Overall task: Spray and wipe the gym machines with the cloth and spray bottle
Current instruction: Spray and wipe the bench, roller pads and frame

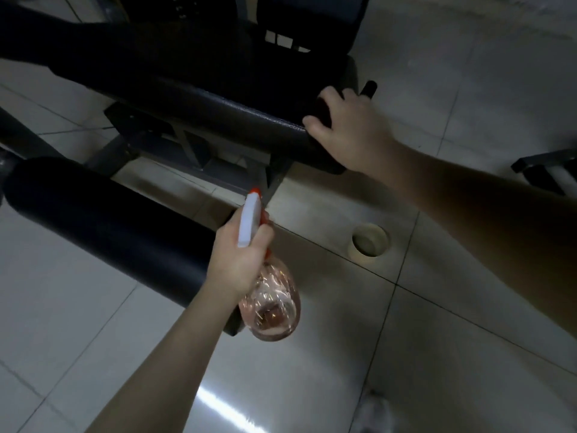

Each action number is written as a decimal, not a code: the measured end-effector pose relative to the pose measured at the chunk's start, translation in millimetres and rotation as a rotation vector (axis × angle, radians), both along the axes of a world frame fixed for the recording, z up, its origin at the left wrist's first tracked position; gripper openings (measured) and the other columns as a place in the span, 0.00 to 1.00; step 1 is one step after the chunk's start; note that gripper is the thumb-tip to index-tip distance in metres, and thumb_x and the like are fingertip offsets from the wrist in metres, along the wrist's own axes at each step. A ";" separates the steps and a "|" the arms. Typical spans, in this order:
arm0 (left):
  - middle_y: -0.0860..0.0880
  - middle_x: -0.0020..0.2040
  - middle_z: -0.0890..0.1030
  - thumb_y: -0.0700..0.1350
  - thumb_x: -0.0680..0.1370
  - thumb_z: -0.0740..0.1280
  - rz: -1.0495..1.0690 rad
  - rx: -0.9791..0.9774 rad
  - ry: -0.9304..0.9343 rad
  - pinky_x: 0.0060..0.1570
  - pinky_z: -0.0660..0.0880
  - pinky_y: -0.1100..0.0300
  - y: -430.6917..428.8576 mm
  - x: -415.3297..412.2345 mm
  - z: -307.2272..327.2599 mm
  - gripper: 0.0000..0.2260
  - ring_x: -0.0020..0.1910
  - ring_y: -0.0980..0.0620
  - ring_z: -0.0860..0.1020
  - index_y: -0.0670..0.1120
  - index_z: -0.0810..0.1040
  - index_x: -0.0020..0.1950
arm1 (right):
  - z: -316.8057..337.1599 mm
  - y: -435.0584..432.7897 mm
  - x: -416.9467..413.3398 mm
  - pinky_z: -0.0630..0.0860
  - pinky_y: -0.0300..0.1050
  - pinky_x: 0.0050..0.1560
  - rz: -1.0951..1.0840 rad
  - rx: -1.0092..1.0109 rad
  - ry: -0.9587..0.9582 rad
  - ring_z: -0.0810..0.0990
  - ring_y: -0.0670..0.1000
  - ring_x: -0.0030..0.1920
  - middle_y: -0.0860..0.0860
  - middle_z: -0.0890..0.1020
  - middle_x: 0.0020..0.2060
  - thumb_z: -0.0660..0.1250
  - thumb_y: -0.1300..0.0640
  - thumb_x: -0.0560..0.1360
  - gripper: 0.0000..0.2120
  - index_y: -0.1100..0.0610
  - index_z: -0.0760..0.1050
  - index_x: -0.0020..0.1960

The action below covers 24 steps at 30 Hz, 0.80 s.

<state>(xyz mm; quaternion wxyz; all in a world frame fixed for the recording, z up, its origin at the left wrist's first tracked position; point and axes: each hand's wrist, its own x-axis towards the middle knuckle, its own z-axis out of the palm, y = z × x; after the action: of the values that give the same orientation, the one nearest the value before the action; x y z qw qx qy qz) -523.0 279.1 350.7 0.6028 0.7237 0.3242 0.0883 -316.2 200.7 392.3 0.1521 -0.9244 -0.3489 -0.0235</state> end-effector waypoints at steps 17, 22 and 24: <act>0.48 0.52 0.83 0.49 0.71 0.69 -0.252 -0.251 -0.205 0.48 0.80 0.48 38.4 54.1 -16.6 0.18 0.55 0.46 0.80 0.58 0.77 0.61 | -12.4 -1.9 10.5 0.67 0.46 0.47 0.020 0.265 0.014 0.72 0.51 0.53 0.50 0.75 0.49 0.60 0.46 0.75 0.13 0.53 0.71 0.54; 0.42 0.42 0.85 0.43 0.73 0.66 -0.261 -0.262 -0.316 0.36 0.80 0.50 45.8 73.4 -37.5 0.14 0.37 0.44 0.82 0.42 0.76 0.59 | -12.8 0.3 4.6 0.69 0.45 0.42 0.005 0.383 0.047 0.74 0.49 0.44 0.47 0.76 0.42 0.61 0.47 0.75 0.10 0.52 0.72 0.51; 0.43 0.41 0.85 0.46 0.70 0.65 -0.291 -0.269 -0.321 0.34 0.79 0.54 47.1 80.7 -42.9 0.14 0.34 0.44 0.82 0.42 0.78 0.52 | -14.9 -0.6 2.2 0.70 0.44 0.41 0.007 0.403 0.042 0.75 0.46 0.41 0.45 0.76 0.41 0.61 0.47 0.75 0.10 0.52 0.73 0.52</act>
<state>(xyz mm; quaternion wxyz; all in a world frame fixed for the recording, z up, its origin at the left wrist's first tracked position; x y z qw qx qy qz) -442.3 326.3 307.8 0.7438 0.6526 0.1256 0.0707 -313.9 200.1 377.4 0.3412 -0.8744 -0.3372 -0.0731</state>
